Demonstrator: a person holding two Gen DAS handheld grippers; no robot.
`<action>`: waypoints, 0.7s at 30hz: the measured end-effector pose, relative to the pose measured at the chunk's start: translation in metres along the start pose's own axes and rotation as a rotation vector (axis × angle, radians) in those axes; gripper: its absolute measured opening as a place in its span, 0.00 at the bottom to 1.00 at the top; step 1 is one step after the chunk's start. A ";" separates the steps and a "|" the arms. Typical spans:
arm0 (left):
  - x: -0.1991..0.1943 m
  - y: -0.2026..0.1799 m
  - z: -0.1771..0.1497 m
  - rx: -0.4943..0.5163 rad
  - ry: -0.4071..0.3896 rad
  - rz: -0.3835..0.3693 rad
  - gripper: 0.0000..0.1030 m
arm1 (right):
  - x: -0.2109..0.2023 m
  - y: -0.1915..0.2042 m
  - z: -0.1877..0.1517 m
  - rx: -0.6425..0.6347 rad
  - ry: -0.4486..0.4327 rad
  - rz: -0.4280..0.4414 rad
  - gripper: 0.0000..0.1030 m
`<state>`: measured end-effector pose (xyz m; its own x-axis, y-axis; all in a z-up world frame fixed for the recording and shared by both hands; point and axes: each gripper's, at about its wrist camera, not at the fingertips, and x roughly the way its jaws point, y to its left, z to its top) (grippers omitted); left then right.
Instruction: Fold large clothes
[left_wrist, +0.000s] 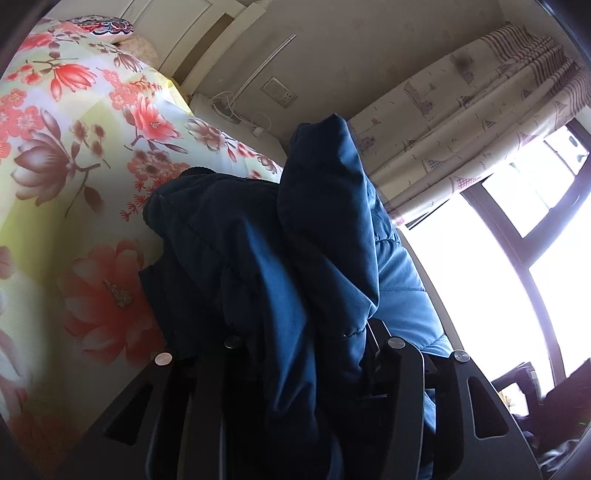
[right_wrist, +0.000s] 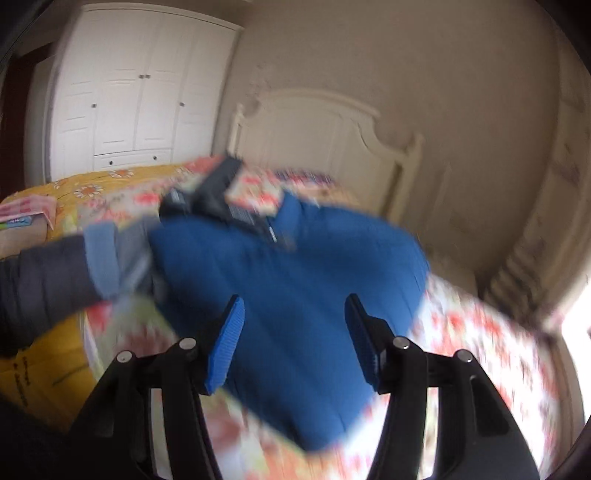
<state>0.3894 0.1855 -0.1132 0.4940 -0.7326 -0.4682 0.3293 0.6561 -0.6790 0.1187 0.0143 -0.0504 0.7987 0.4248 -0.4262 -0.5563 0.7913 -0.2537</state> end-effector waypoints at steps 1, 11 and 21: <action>0.002 -0.002 0.000 0.001 0.001 0.009 0.47 | 0.011 0.008 0.012 -0.011 -0.014 0.016 0.54; -0.088 -0.026 0.036 -0.027 -0.216 0.242 0.61 | 0.116 0.098 -0.010 -0.331 0.172 -0.026 0.52; 0.011 -0.128 0.075 0.294 -0.052 0.332 0.79 | 0.128 0.094 -0.006 -0.310 0.192 0.008 0.52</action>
<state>0.4131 0.1071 0.0109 0.6488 -0.4680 -0.6001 0.3568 0.8836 -0.3033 0.1668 0.1404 -0.1342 0.7527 0.3169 -0.5770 -0.6290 0.6047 -0.4885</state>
